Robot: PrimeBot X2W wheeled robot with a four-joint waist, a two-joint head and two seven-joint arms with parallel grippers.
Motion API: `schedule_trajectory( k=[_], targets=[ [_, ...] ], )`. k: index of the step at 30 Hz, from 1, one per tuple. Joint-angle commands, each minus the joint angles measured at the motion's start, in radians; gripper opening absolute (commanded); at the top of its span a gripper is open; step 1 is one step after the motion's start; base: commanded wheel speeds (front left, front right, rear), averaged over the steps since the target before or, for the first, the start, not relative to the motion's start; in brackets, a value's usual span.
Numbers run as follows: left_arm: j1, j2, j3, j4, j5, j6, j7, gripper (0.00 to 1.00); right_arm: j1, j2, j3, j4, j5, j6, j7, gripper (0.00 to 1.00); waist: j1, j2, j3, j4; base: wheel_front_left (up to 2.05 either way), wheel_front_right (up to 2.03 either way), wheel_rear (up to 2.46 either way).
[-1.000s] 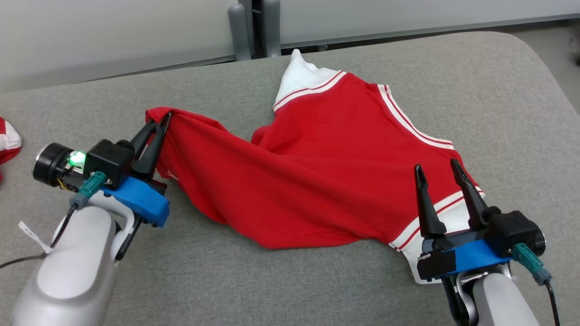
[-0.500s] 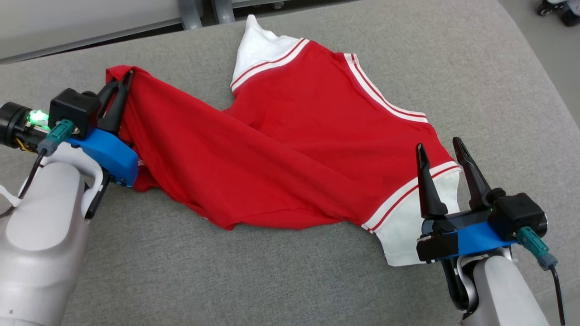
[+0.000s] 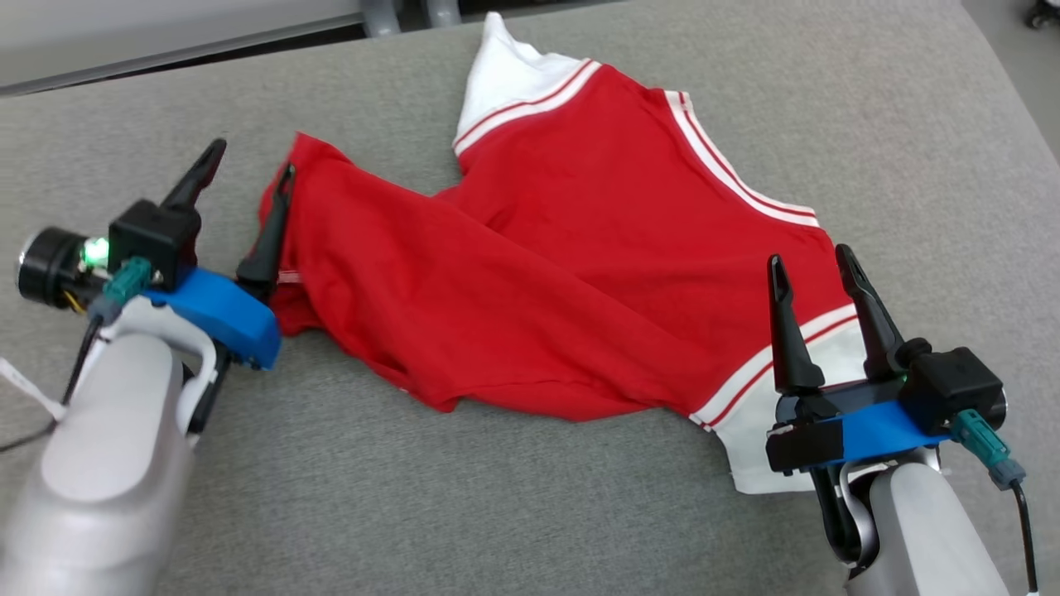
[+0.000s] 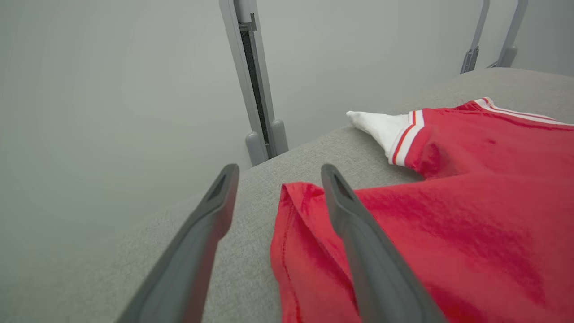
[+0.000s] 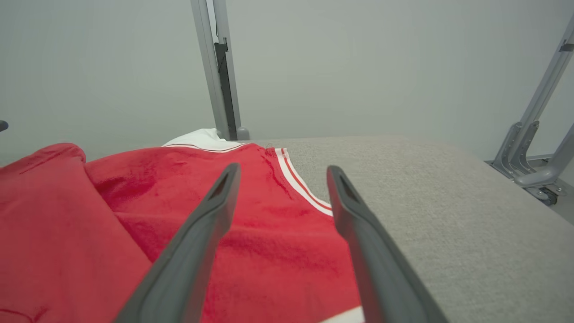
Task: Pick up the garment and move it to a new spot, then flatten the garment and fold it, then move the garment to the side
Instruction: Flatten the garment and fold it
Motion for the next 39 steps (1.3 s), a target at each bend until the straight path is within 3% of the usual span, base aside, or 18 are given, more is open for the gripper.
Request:
schedule_trajectory(
  k=[1,7,14,22,32,39],
  targets=[
    [0.038,-0.004,0.019,-0.030,-0.007,0.012,0.000,1.00,0.014,0.001,-0.001,0.003,-0.006,0.000,-0.001,1.00,-0.0001,0.0000,-0.022,0.025,0.00,0.00,0.00],
    [0.195,-0.048,0.083,-0.187,-0.003,0.048,0.000,1.00,0.045,0.001,-0.008,0.006,-0.017,0.000,-0.001,1.00,-0.0001,0.0000,-0.070,0.072,0.00,0.00,0.00],
    [0.352,-0.124,0.079,-0.255,0.011,0.033,0.000,1.00,0.080,0.001,-0.022,0.015,-0.030,0.000,-0.001,1.00,-0.0001,0.0000,-0.115,0.114,0.00,0.00,0.00],
    [0.395,-0.174,0.046,-0.201,0.019,0.010,0.000,1.00,0.078,0.001,-0.014,0.022,-0.034,0.000,-0.001,1.00,-0.0001,0.0000,-0.132,0.124,0.00,0.00,0.00],
    [0.320,-0.212,0.032,-0.077,-0.004,-0.001,0.000,1.00,0.084,0.001,-0.002,0.021,-0.018,0.000,-0.001,1.00,-0.0001,0.0000,-0.124,0.094,0.00,0.00,0.00],
    [0.266,-0.226,0.027,0.062,-0.004,0.052,0.053,1.00,0.081,0.001,-0.002,0.024,-0.008,0.000,-0.001,1.00,-0.0001,0.0000,-0.117,0.068,0.00,0.00,0.00]
  ],
)
